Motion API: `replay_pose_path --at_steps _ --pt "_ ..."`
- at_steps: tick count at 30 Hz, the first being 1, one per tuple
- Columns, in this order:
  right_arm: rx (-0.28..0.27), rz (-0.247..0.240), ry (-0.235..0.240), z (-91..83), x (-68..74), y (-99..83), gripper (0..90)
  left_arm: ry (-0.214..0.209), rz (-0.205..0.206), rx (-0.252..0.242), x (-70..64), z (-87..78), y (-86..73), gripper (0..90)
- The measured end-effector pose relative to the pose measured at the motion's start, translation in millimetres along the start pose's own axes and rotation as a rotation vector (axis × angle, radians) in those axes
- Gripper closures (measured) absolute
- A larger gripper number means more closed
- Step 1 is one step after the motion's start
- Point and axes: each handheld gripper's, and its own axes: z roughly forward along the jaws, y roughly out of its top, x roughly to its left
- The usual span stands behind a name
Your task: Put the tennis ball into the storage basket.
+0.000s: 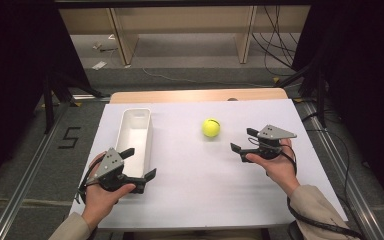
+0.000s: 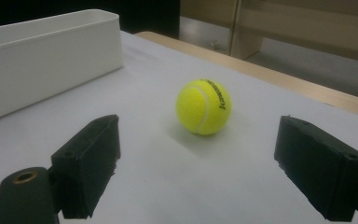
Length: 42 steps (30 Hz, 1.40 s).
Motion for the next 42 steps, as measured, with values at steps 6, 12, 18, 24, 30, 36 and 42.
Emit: replay_pose_path --at_steps 6,12,18,24,30,36,42 --pt "0.011 -0.001 0.000 5.5 -1.1 0.2 15.2 -0.001 0.002 -0.003 0.3 -0.4 0.2 0.0" --pt "0.010 0.000 0.000 12.3 -1.0 1.9 15.2 -0.002 0.002 -0.003 -0.3 -0.1 0.3 0.0" --pt "0.020 -0.001 -0.003 18.6 -2.6 2.6 15.2 -0.001 0.000 -0.001 0.2 -0.1 0.1 0.0" --pt "0.019 0.000 -0.007 24.0 -3.9 3.2 15.2 -0.001 0.002 -0.002 0.2 -0.3 0.3 0.0" --pt "0.023 0.002 -0.012 28.5 -4.8 3.4 15.2 -0.002 0.003 -0.002 0.1 -0.1 0.2 0.0" --pt "0.026 0.003 -0.013 32.9 -5.6 4.1 15.2 -0.002 0.003 -0.002 0.1 0.0 0.3 0.0" --pt "0.029 0.000 -0.013 37.8 -5.8 4.7 15.3 -0.003 0.003 -0.002 0.2 -0.1 0.3 0.0"
